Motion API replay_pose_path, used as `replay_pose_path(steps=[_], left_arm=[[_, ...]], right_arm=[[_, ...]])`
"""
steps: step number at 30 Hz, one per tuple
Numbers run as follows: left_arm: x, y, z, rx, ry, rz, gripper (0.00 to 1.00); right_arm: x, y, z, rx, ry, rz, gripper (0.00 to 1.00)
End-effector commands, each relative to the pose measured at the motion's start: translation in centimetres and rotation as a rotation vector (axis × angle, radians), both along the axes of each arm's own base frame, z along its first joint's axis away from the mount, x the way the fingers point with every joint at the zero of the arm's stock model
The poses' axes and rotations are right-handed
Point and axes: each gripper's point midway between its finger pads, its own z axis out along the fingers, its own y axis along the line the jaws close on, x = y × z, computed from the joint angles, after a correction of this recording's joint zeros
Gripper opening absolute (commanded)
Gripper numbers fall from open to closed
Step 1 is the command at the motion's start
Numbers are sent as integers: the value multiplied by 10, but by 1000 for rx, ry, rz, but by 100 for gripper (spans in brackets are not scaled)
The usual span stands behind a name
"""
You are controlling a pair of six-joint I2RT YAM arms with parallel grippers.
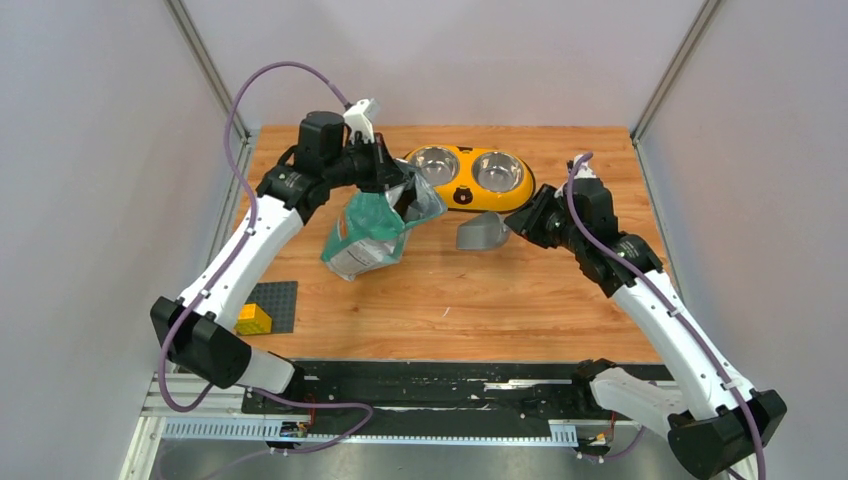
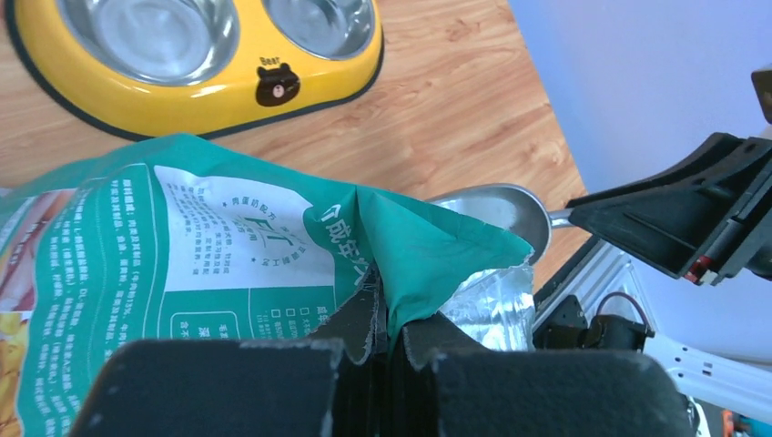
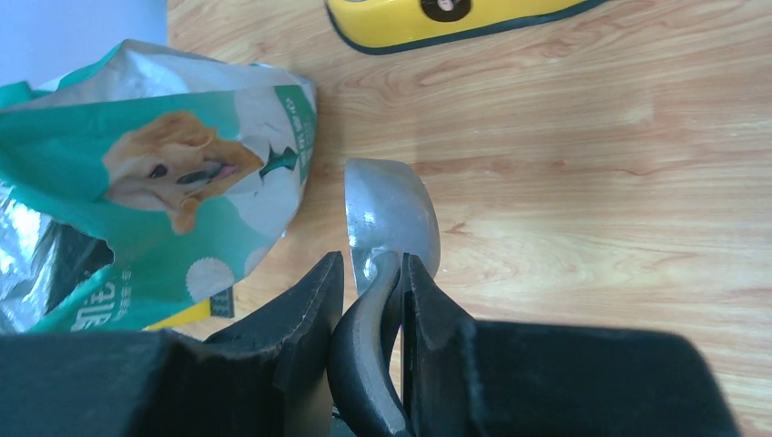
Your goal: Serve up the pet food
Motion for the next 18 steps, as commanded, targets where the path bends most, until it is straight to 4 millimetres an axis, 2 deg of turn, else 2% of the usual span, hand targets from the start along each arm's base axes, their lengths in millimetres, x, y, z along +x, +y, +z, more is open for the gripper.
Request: replay_pose_path(steps=[1,4,9,13,14,15,16,17,18], left_arm=[[-4,-40,45,-122,-149,-57,0],[-14,-70,20,-79,-113,-121,0],[-13,-101,-27,-26,-31,-158,0],[2,-105,-59,58,-2,-115,0],[11,-101,-62,93,-16,-83,0],[14,-100,-79,141,18,-74,0],[23,-98,-75,167,-10,-56,0],[27,-95,-92,221,24,-42,0],[33,-95,-86,238,3,-38,0]], right_arm=[[9,-20,11,-18,-83,-73,0],[4,-30,3,-24,-74,-72,0],[-8,-29,-18,-1,-25,-17,0],[-12,-34,-25,16,-10,-27,0],[-12,-38,-22,23,-9,-41,0],[-12,-43,-17,32,-13,-56,0],[-13,-47,-13,37,-18,-60,0],[-13,-50,-7,38,-28,-60,0],[-14,-54,-3,37,-32,-62,0]])
